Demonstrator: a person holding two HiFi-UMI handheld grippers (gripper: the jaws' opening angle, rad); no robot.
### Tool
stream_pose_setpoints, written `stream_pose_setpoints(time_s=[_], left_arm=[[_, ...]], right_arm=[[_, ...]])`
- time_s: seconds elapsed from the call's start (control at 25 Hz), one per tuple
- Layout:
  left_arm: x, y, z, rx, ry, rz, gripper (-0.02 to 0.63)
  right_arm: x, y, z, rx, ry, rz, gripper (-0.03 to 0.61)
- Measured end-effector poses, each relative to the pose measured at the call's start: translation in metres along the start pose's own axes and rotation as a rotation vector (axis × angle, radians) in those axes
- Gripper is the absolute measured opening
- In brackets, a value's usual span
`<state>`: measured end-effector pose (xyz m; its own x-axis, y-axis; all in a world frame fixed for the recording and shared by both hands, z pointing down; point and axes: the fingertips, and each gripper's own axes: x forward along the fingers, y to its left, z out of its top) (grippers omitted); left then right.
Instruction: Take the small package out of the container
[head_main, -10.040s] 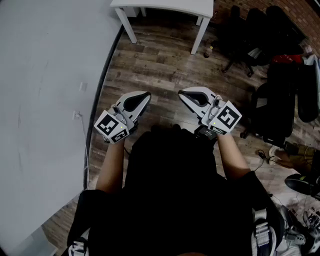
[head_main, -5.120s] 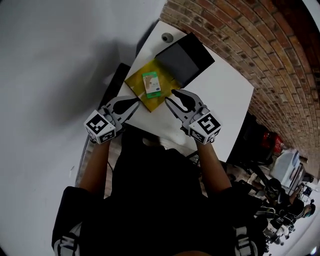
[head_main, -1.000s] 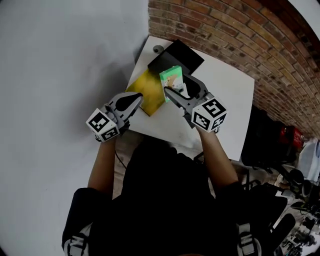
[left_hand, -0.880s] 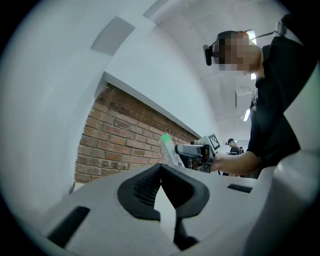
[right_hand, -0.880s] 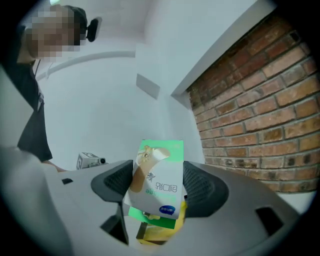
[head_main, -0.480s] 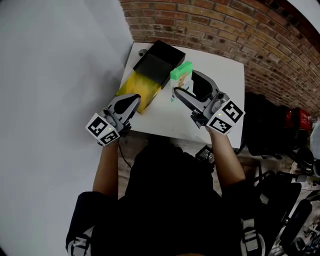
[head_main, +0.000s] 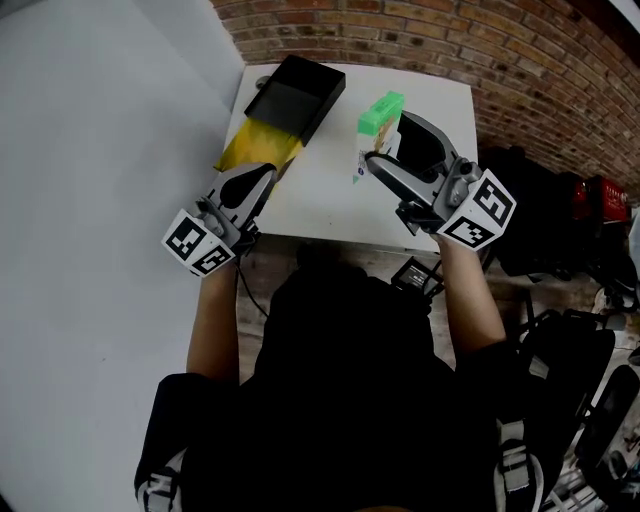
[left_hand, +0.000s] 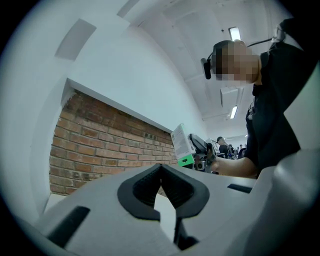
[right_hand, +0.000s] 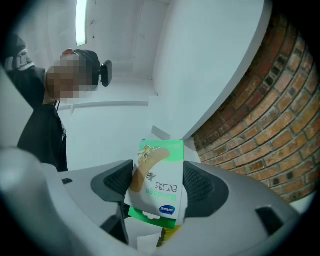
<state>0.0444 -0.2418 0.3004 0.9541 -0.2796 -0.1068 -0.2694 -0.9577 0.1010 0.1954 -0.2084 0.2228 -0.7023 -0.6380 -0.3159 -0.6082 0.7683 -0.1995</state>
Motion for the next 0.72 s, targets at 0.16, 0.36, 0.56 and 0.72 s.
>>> stream_pose_setpoints(time_s=[0.16, 0.36, 0.56, 0.72], left_arm=[[0.008, -0.016, -0.005, 0.0, -0.003, -0.013, 0.014], [0.012, -0.028, -0.009, -0.005, 0.001, -0.013, 0.014], [0.013, -0.038, -0.009, -0.003, -0.001, 0.004, 0.014], [0.013, -0.039, -0.008, -0.002, -0.004, 0.013, 0.014]], right_arm=[[-0.019, 0.005, 0.006, -0.009, -0.017, 0.003, 0.314], [-0.035, 0.007, 0.008, 0.018, -0.031, 0.008, 0.314], [-0.046, 0.014, 0.009, 0.022, -0.042, 0.036, 0.314], [-0.05, 0.016, 0.004, 0.031, -0.047, 0.057, 0.314]])
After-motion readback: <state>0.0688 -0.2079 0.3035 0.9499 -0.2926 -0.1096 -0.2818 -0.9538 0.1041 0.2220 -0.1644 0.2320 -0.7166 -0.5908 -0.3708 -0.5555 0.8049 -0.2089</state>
